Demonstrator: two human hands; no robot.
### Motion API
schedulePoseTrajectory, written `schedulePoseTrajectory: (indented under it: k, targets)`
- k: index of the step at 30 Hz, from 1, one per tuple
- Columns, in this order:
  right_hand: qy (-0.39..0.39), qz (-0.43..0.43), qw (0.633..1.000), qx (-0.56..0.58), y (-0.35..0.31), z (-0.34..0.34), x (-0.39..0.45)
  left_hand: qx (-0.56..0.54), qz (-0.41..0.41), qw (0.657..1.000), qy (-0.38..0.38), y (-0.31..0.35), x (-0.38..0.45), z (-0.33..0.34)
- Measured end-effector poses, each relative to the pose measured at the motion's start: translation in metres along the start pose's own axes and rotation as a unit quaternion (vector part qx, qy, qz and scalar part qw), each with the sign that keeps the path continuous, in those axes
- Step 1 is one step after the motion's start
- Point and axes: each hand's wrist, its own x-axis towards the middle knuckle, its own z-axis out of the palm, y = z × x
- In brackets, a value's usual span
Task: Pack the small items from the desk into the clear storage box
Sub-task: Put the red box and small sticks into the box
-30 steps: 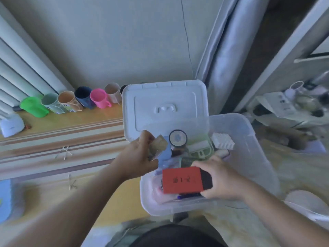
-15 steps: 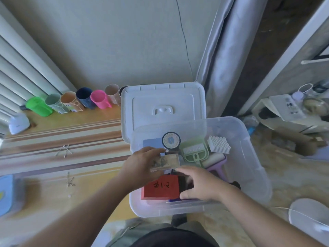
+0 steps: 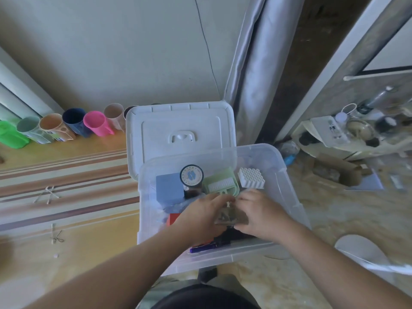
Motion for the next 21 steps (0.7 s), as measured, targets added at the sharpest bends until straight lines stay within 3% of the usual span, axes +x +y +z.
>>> schedulePoseTrajectory:
  k: [4,9,16,21]
  targets:
    - [-0.022,0.099,0.995,0.006,0.034,0.007,-0.014,0.061,-0.016,0.997,-0.032,0.000,0.007,0.014]
    - [-0.089,0.225,0.968,-0.066,0.057,0.040,-0.011,0.151,-0.064,0.984,-0.073,-0.016,0.001,0.017]
    - [-0.091,0.221,0.969,-0.065,0.066,0.054,0.008,0.154,-0.052,0.983,-0.090,-0.020,-0.013,0.021]
    - [-0.049,0.175,0.983,0.029,0.054,0.042,0.007,0.156,-0.052,0.983,-0.088,-0.024,-0.017,0.019]
